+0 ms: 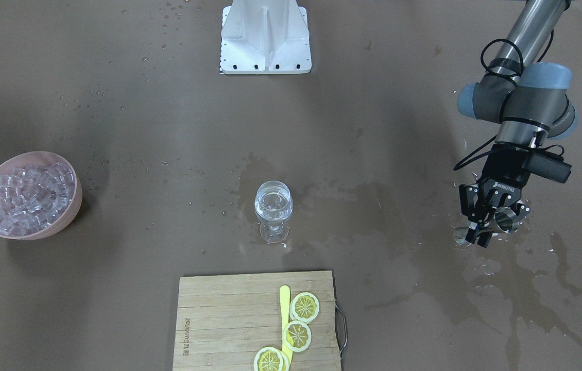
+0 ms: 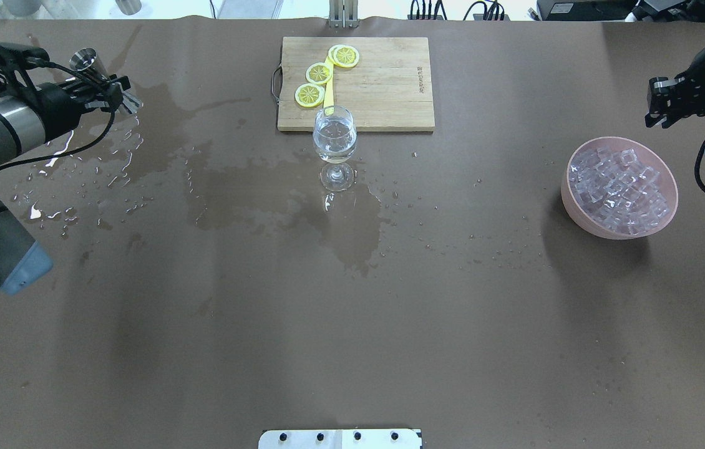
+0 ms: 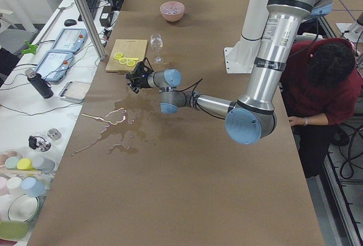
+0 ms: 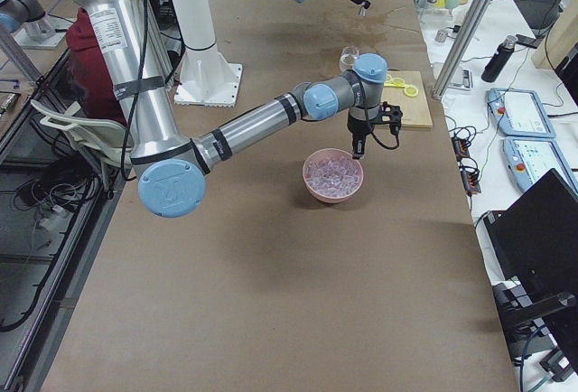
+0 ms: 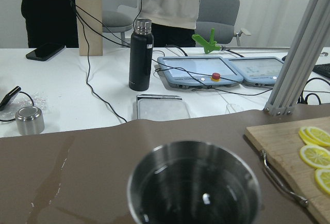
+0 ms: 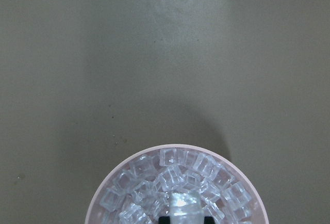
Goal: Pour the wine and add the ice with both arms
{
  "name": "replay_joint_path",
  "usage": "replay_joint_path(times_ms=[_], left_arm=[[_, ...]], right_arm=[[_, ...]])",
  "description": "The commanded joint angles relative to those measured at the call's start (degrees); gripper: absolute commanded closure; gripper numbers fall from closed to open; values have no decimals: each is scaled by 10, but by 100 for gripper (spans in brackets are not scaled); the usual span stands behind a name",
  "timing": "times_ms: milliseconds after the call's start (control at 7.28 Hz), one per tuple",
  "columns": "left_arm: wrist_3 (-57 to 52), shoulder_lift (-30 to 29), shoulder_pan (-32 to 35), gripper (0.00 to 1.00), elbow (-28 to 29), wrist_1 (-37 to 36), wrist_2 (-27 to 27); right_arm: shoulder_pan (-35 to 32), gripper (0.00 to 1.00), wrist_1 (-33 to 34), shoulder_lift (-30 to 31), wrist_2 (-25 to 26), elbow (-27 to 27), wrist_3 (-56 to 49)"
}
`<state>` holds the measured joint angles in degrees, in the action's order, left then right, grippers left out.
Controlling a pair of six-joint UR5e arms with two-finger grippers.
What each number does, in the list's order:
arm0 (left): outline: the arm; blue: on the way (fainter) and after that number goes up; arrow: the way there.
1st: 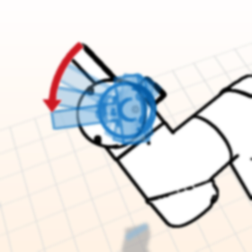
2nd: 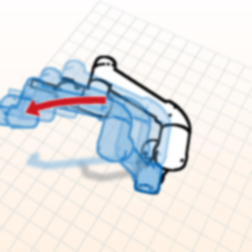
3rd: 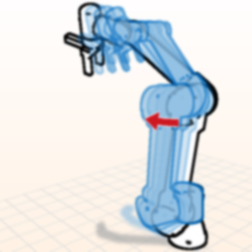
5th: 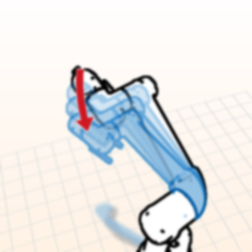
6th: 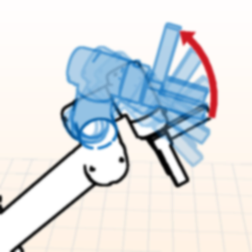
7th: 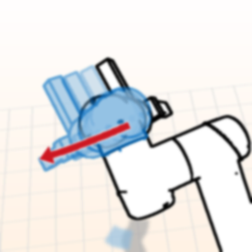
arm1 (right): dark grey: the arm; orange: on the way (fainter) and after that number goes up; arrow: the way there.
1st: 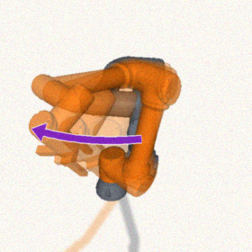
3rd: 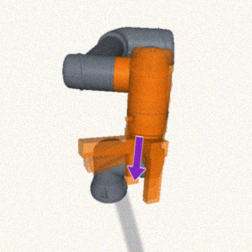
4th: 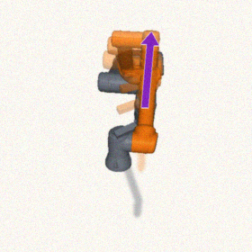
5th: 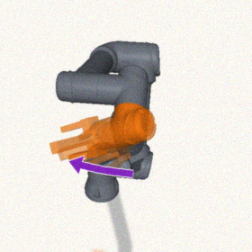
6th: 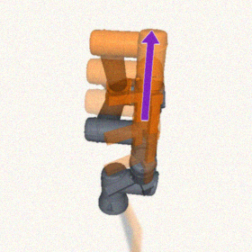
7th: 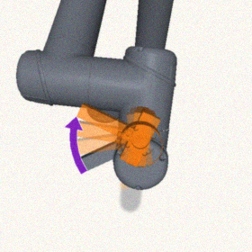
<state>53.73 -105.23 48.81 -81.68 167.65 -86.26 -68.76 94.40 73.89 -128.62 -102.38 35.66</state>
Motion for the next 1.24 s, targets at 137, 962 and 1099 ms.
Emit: replay_joint_path(times_ms=[137, 962, 1099], left_arm=[[1, -8, -41, 100, -45, -28, 4], [-42, -85, -65, 100, -204, -363, 4], [-42, -109, -74, 100, -204, -391, 5]], right_arm=[[-4, 95, 1, -8, -9, 1, 1], [-4, 95, 2, -31, -8, 2, 6], [-4, 95, 3, -37, -8, 2, 6]])
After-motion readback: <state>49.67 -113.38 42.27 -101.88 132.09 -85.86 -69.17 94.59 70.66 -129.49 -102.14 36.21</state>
